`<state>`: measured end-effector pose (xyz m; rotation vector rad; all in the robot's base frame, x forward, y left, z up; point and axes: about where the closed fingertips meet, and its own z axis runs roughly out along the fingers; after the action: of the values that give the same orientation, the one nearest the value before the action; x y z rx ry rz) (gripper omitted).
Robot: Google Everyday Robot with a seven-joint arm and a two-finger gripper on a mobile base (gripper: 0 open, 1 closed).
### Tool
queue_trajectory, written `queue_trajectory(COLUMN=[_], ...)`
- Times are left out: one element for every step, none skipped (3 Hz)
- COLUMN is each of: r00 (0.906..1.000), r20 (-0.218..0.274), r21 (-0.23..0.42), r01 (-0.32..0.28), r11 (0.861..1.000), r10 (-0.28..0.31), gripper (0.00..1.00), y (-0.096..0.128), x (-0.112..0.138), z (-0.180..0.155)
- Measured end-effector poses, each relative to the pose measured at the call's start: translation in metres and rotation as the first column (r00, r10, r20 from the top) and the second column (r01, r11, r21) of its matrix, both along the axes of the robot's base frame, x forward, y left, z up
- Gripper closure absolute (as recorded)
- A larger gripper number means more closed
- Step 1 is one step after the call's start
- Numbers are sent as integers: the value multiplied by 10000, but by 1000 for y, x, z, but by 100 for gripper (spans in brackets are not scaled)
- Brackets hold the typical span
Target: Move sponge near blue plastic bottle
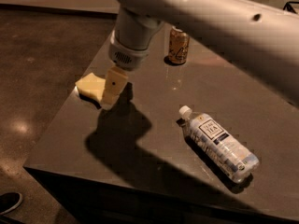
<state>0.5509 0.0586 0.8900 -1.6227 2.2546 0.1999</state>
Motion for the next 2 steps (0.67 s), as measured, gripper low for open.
queue_trajectory(r00=[9998,9993], r20=[-211,-368], r21=[-254,-562], r01=[-23,-61], r11=[9997,9984], r10=[17,40], gripper=[0,0], y=[23,36], x=[7,12], z=[-16,-28])
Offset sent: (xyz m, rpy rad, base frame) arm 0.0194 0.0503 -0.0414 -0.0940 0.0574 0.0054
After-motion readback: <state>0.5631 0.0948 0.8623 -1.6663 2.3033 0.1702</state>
